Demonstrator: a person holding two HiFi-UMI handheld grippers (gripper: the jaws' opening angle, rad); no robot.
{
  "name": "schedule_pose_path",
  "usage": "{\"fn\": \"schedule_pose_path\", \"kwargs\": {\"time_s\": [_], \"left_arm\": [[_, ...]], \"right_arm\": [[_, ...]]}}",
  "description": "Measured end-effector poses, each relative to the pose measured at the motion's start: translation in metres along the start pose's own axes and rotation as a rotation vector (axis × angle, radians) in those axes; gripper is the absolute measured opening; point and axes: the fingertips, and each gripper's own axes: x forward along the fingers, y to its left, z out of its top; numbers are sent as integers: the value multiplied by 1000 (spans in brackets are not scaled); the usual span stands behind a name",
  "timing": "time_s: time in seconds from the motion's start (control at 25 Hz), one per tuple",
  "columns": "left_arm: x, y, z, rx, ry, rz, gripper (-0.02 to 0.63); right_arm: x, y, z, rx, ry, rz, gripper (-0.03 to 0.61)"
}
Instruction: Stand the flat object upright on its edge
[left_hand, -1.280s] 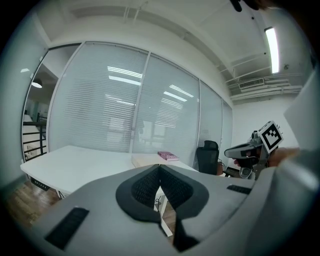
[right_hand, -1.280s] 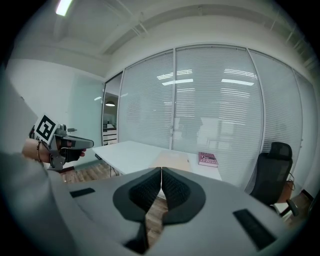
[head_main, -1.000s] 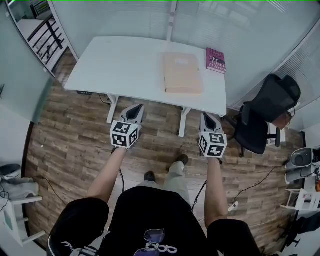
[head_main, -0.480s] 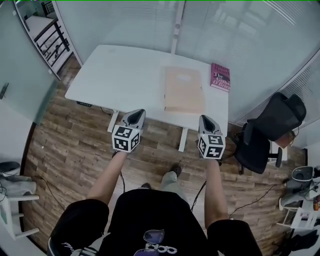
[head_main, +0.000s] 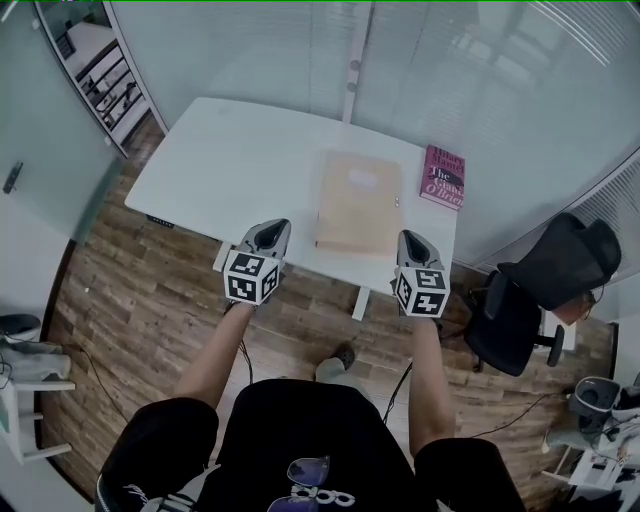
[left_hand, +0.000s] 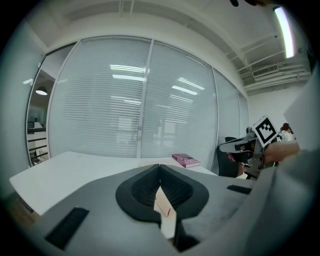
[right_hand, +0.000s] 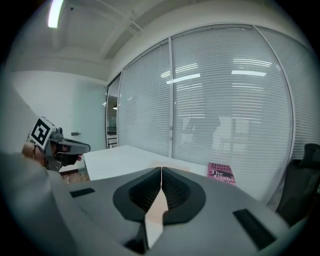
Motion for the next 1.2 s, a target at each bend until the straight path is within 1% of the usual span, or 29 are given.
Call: {"fn": "schedule_pose_path", "kwargs": {"time_s": [0.24,0.6,0.96,1.2], "left_arm": [[35,-7,10,-2,7,27,21],[71,-28,18,12,19,57,21],[92,-46,17,24,41,77,21],[106,-47,18,18,46,84,21]], "right_arm": [[22,-37,4,14,2,20,23],[33,-82,1,34,-5,43,23],[36,-112,-4,49,-12,60,23],[44,-125,-5,50,-2,66,23]]}}
